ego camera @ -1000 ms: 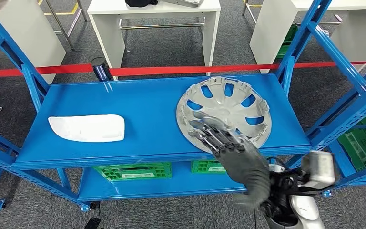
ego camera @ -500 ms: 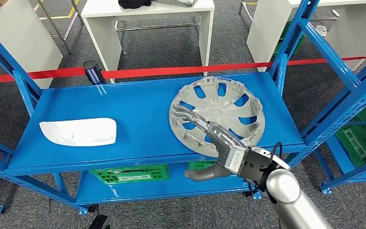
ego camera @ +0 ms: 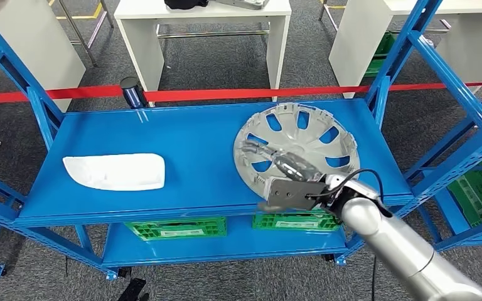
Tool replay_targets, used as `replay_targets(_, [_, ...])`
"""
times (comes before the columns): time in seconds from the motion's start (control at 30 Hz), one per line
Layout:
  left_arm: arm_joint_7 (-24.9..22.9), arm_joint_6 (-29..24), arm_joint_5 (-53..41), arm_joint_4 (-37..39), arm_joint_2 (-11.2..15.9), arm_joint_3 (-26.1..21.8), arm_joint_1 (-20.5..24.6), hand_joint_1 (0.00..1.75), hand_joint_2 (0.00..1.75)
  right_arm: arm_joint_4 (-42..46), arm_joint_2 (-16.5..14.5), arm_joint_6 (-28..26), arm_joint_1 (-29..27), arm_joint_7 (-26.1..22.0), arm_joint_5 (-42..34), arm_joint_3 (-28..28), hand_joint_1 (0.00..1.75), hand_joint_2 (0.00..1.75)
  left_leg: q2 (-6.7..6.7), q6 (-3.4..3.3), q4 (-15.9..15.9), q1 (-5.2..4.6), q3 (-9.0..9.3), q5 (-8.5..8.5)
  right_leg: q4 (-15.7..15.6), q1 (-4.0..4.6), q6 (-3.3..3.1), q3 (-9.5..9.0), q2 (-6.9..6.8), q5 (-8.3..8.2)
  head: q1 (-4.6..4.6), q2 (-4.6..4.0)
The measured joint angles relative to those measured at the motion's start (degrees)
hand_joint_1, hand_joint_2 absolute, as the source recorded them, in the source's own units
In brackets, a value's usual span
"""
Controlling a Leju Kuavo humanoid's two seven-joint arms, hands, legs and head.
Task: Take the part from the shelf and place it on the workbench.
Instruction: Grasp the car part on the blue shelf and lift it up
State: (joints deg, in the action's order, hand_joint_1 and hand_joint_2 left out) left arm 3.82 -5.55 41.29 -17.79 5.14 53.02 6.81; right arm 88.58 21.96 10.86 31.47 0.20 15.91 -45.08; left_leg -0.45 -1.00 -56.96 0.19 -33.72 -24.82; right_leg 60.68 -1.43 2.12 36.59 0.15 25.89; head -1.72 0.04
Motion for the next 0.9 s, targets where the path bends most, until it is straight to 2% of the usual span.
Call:
replay_targets(0.03, [-0.2,0.0,0.0,0.0,0.0,0.0,0.0,0.0,0.0,-0.6,0.4,-0.5,0.6,0.1,0.4,-0.5,0.0,1.75,0.0,0.27,-0.3,-0.13,-0.16,-0.23,-1.9,0.04,-0.3,-0.93,-0.04,-0.61,-0.03,0.0])
replay_targets(0.07, [-0.3,0.0,0.0,0.0,0.1,0.0,0.1,0.0,0.0,-1.0,0.6,-0.7,0.9,0.2,0.6,-0.9,0.0,1.75,0.01,0.49,-0.6,-0.22,-0.29,-0.39,-2.4,0.16,-0.79,-1.23,-0.05,-0.75,-0.04,0.0])
replay_targets(0.13, [-0.4,0.0,0.0,0.0,0.2,0.0,0.1,0.0,0.0,-1.8,1.0,-1.0,1.2,0.5,1.1,-1.6,0.0,1.75,0.03,0.78,-0.7,-0.12,-0.45,-0.58,-2.4,0.2,-1.56,-1.33,0.02,-0.88,-0.06,0.0])
replay_targets(0.2, [-0.4,0.1,0.0,-0.1,0.2,0.1,0.1,0.0,0.0,-2.5,1.2,-1.3,1.8,0.8,1.6,-2.3,0.0,1.75,0.09,1.3,-2.7,0.08,-1.35,-1.9,-2.5,-0.04,-2.12,-1.51,0.05,-0.89,-0.15,0.0])
replay_targets(0.23, [-0.4,0.1,0.0,-0.1,0.2,0.1,0.1,0.0,0.0,-3.1,1.2,-1.3,2.2,1.0,1.8,-2.7,0.0,1.75,0.12,1.62,-5.4,0.19,-2.63,-3.33,-2.5,-0.13,-2.35,-1.6,0.06,-0.87,-0.22,0.0])
replay_targets(0.3, [-0.4,0.2,0.0,-0.1,0.3,0.1,0.1,0.0,0.0,-4.4,1.3,-1.1,2.8,1.3,2.0,-3.5,0.0,1.75,0.14,2.07,-13.1,0.37,-6.45,-6.61,-2.5,-0.03,-2.64,-1.65,0.06,-0.79,-0.32,0.0])
replay_targets(0.33, [-0.4,0.2,0.0,-0.1,0.3,0.2,0.1,0.0,0.0,-5.2,1.3,-0.8,3.0,1.5,2.1,-4.0,0.0,1.75,0.15,2.14,-16.3,0.42,-8.2,-7.5,-2.5,0.05,-2.68,-1.65,0.06,-0.76,-0.32,0.0])
replay_targets(0.37, [-0.4,0.3,0.0,-0.1,0.3,0.2,0.1,0.0,0.0,-5.9,1.3,-0.7,3.1,1.5,2.2,-4.5,0.0,1.75,0.15,2.11,-17.5,0.44,-9.08,-7.36,-2.5,0.13,-2.7,-1.66,0.06,-0.74,-0.32,0.0])
replay_targets(0.4, [-0.4,0.3,0.0,-0.1,0.3,0.2,0.1,0.0,0.0,-6.5,1.3,-0.5,3.2,1.6,2.3,-4.9,0.0,1.75,0.15,1.96,-16.4,0.43,-8.8,-6.15,-2.5,0.19,-2.71,-1.69,0.09,-0.73,-0.32,0.0])
replay_targets(0.47, [-0.4,0.4,0.0,-0.1,0.4,0.3,0.1,0.0,0.0,-7.6,1.4,-0.4,3.9,1.7,2.5,-5.7,0.0,1.75,0.14,1.24,-8.6,0.27,-5.32,-2.06,-2.5,0.29,-2.7,-1.79,0.24,-0.72,-0.32,0.0])
replay_targets(0.53, [-0.4,0.4,0.0,-0.1,0.5,0.3,0.2,0.0,0.0,-8.6,1.4,-0.3,4.7,1.8,2.9,-6.3,0.0,1.75,0.24,0.47,-2.2,-0.16,-2.13,0.05,-2.6,0.46,-2.52,-1.77,0.37,-0.72,-0.31,0.0])
replay_targets(0.6, [-0.3,0.3,0.0,-0.1,0.6,0.3,0.2,0.0,0.0,-9.6,1.4,-0.3,5.0,2.2,3.7,-6.8,0.0,1.75,0.32,0.09,-0.8,-0.53,-1.47,-0.02,-2.7,0.49,-2.09,-1.73,0.37,-0.77,-0.29,0.0])
replay_targets(0.7, [-0.3,-0.1,0.0,-0.1,0.7,0.3,0.2,0.0,0.0,-10.5,1.5,-0.3,5.3,2.8,5.3,-7.5,0.0,1.75,0.36,-0.65,0.6,-0.29,-0.45,0.75,-1.7,0.49,-1.46,-1.12,0.27,-0.15,-0.18,0.0])
replay_targets(0.73, [-0.3,-0.3,0.0,-0.1,0.7,0.3,0.2,0.0,0.0,-10.8,1.6,-0.3,5.5,2.9,5.6,-7.7,0.0,1.75,0.37,-0.9,1.1,-0.16,-0.06,1.03,0.4,0.51,-1.53,-0.1,0.23,0.87,-0.12,0.0])
replay_targets(0.8, [-0.3,-0.5,0.0,-0.2,0.7,0.3,0.2,0.0,0.0,-11.6,2.0,-0.1,5.6,3.0,6.0,-8.1,0.0,1.75,0.34,-1.15,1.3,-0.19,0.06,1.17,7.9,0.44,-1.76,3.46,0.21,3.88,-0.06,0.0])
replay_targets(0.83, [-0.3,-0.7,0.0,-0.2,0.7,0.3,0.2,0.0,0.0,-12.0,2.1,0.0,5.5,3.1,6.2,-8.3,0.0,1.75,0.3,-1.16,1.3,-0.2,0.04,1.16,11.3,0.41,-1.66,5.22,0.2,5.0,-0.05,0.0])
replay_targets(0.87, [-0.3,-0.8,-0.1,-0.2,0.6,0.3,0.2,0.0,0.0,-12.4,2.3,0.1,5.2,3.2,6.5,-8.4,0.0,1.75,0.25,-1.15,1.3,-0.19,0.02,1.13,13.2,0.35,-1.36,6.24,0.19,5.4,-0.05,0.0])
replay_targets(0.9, [-0.3,-1.0,-0.2,-0.2,0.6,0.3,0.2,0.0,0.0,-12.6,2.5,0.1,5.1,3.2,6.7,-8.6,0.0,1.75,0.19,-1.1,1.2,-0.17,0.01,1.1,12.6,0.25,-0.86,6.07,0.18,4.84,-0.04,0.0])
